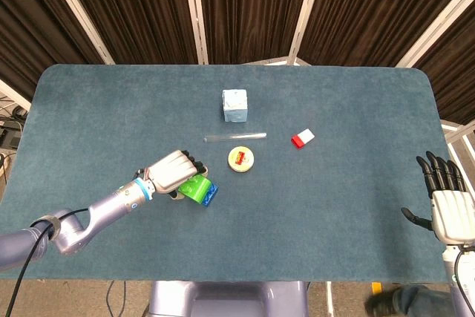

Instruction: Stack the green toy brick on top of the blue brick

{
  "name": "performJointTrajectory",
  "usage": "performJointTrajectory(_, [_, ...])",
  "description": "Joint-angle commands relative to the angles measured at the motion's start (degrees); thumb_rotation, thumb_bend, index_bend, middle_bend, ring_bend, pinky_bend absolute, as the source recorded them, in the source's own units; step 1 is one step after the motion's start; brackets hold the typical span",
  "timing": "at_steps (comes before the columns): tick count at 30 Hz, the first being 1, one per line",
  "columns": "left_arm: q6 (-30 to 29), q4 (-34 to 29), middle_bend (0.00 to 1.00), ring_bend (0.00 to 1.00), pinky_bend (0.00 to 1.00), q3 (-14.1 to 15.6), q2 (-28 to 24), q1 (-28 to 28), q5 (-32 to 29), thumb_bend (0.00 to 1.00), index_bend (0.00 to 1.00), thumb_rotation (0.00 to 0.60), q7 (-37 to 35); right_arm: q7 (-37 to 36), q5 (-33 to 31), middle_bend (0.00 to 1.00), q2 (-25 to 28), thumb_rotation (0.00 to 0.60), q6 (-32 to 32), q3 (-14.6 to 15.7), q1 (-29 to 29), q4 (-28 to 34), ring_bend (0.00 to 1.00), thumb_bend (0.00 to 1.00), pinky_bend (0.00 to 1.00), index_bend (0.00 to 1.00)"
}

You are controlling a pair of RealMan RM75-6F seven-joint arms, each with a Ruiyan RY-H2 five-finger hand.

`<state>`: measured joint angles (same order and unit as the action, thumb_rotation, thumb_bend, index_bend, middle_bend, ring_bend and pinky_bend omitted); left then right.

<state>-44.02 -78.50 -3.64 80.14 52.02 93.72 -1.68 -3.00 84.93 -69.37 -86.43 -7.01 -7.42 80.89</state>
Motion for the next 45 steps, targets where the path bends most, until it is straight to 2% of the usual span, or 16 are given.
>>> performJointTrajectory(1, [0.35,0.53,0.5,0.44,0.4,0.17,0.26,0.37,-0.58,0.17,0.5,0.6,-0.61,-0.02,-0.08,0.0,-0.03,0.6,0.08,0.0,0.01,-0.07,0.0,0.0,0.0,0.01])
performJointTrajectory(19, [3.82,3.38,0.5,0.44,0.4,0.21,3.85,3.17,-3.92,0.17,0.5,0.6,4.38,-0.69,-0.83,0.0,0.2,0.6,0.18,-0.4,0.16,0.05,0.0,0.0,0.0,0.01])
performJointTrajectory(36, [3.29,4.62,0.5,0.44,0.4,1.47,5.02,3.3,-4.65,0.17,0.5,0.6,4.05,-0.63,-1.0,0.0,0.16,0.6,0.75,-0.38,-0.01,0.15,0.0,0.0,0.0,0.01])
performJointTrajectory(45, [5.29,5.63,0.49,0.44,0.4,1.39,6.55,3.8,-7.68,0.17,0.5,0.6,8.3,-0.61,-1.05,0.0,0.24,0.6,0.89,-0.35,-0.01,0.28,0.0,0.0,0.0,0.01])
